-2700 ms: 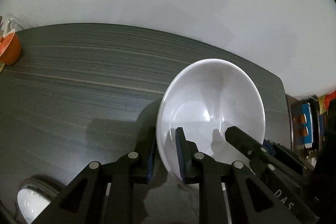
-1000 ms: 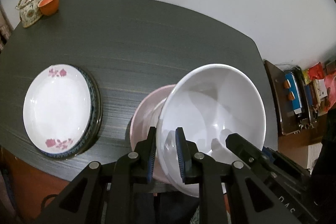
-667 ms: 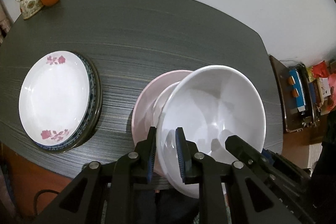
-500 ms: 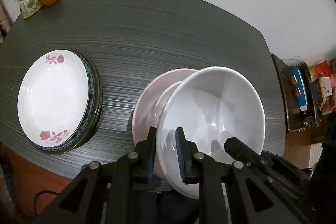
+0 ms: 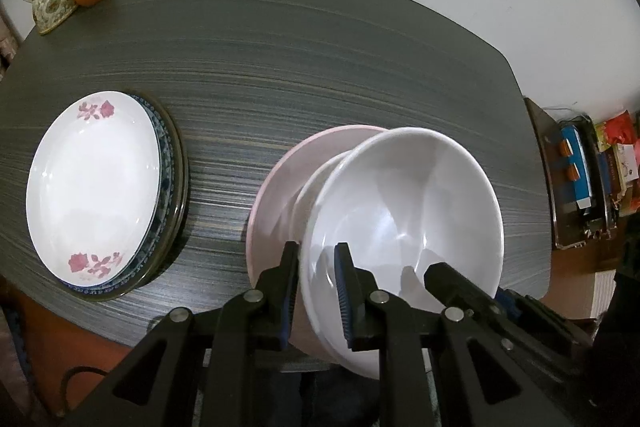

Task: Organize plates and bowls
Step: 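Lower the small bowl into the nested bowls and open the right tool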

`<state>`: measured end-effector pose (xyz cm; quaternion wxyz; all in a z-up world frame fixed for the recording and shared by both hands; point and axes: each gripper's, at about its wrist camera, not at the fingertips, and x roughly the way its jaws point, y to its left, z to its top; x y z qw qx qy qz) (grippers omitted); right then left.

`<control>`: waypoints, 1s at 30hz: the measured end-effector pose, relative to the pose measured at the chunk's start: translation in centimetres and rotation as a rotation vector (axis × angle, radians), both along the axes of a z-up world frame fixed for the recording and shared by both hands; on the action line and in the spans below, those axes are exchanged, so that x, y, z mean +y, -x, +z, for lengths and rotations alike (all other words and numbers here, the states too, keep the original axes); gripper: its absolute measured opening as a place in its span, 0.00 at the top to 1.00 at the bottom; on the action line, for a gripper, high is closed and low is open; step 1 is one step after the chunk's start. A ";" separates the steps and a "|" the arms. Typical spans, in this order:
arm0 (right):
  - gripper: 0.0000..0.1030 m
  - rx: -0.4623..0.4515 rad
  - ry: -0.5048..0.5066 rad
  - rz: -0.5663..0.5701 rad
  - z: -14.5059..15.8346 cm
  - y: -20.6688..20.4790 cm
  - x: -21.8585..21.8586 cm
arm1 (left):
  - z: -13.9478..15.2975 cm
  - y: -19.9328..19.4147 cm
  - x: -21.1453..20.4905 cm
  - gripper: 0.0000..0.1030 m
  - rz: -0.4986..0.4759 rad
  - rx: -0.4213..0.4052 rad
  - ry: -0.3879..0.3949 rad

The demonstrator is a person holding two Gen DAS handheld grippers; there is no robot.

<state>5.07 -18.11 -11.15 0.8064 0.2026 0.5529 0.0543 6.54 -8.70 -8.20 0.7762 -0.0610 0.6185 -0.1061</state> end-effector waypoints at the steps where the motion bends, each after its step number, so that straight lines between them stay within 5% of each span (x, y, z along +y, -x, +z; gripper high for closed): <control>1: 0.78 0.002 0.002 0.000 -0.1 0.0 0.0 | 0.0 0.0 -0.1 0.82 0.001 -0.004 -0.004; 30: 0.72 0.008 0.004 0.008 -0.7 -0.5 0.1 | -0.7 -0.1 -0.2 0.75 -0.002 -0.023 -0.016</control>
